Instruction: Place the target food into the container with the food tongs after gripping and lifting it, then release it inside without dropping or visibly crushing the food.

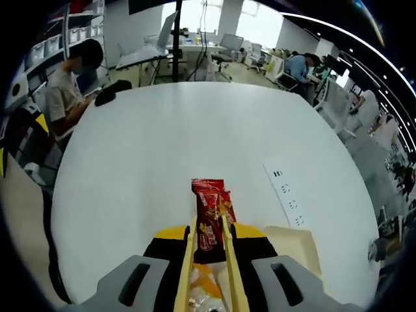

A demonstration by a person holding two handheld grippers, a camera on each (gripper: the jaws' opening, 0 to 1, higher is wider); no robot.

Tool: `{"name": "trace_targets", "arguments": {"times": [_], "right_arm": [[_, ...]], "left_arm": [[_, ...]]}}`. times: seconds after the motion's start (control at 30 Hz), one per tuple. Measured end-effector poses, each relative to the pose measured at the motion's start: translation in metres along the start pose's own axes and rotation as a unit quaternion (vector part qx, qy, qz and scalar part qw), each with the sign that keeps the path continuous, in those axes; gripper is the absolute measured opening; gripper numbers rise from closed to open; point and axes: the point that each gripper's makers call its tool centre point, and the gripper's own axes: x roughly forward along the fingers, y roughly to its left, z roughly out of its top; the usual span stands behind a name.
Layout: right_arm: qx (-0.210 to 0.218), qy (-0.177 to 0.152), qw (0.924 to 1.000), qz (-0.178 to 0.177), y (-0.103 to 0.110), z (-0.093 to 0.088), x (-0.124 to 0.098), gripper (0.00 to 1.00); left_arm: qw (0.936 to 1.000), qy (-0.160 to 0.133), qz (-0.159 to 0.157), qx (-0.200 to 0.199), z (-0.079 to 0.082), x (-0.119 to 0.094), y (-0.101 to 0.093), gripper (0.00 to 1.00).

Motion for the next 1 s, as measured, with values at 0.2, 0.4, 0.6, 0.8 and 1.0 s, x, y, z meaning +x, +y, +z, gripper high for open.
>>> {"name": "trace_targets", "arguments": {"times": [0.2,0.4,0.6,0.8,1.0], "right_arm": [[0.013,-0.009,0.9998,-0.009,-0.005,0.004,-0.011,0.24],[0.012,-0.015,0.9996,-0.023,-0.013,0.007,-0.02,0.24],[0.016,-0.017,0.9991,-0.035,-0.022,0.006,-0.028,0.24],[0.029,-0.022,0.9982,-0.047,-0.032,0.004,-0.035,0.24],[0.035,-0.025,0.9973,-0.059,-0.044,0.003,-0.042,0.24]], "left_arm": [[1.0,-0.004,-0.005,0.004,0.001,-0.001,-0.004,0.76],[0.9999,-0.006,-0.008,0.008,0.001,-0.001,-0.007,0.76],[0.9998,-0.007,-0.011,0.012,0.003,-0.002,-0.007,0.76],[0.9998,-0.006,-0.015,0.015,0.003,-0.001,-0.008,0.76],[0.9997,-0.004,-0.016,0.016,0.005,-0.001,-0.008,0.76]]}}
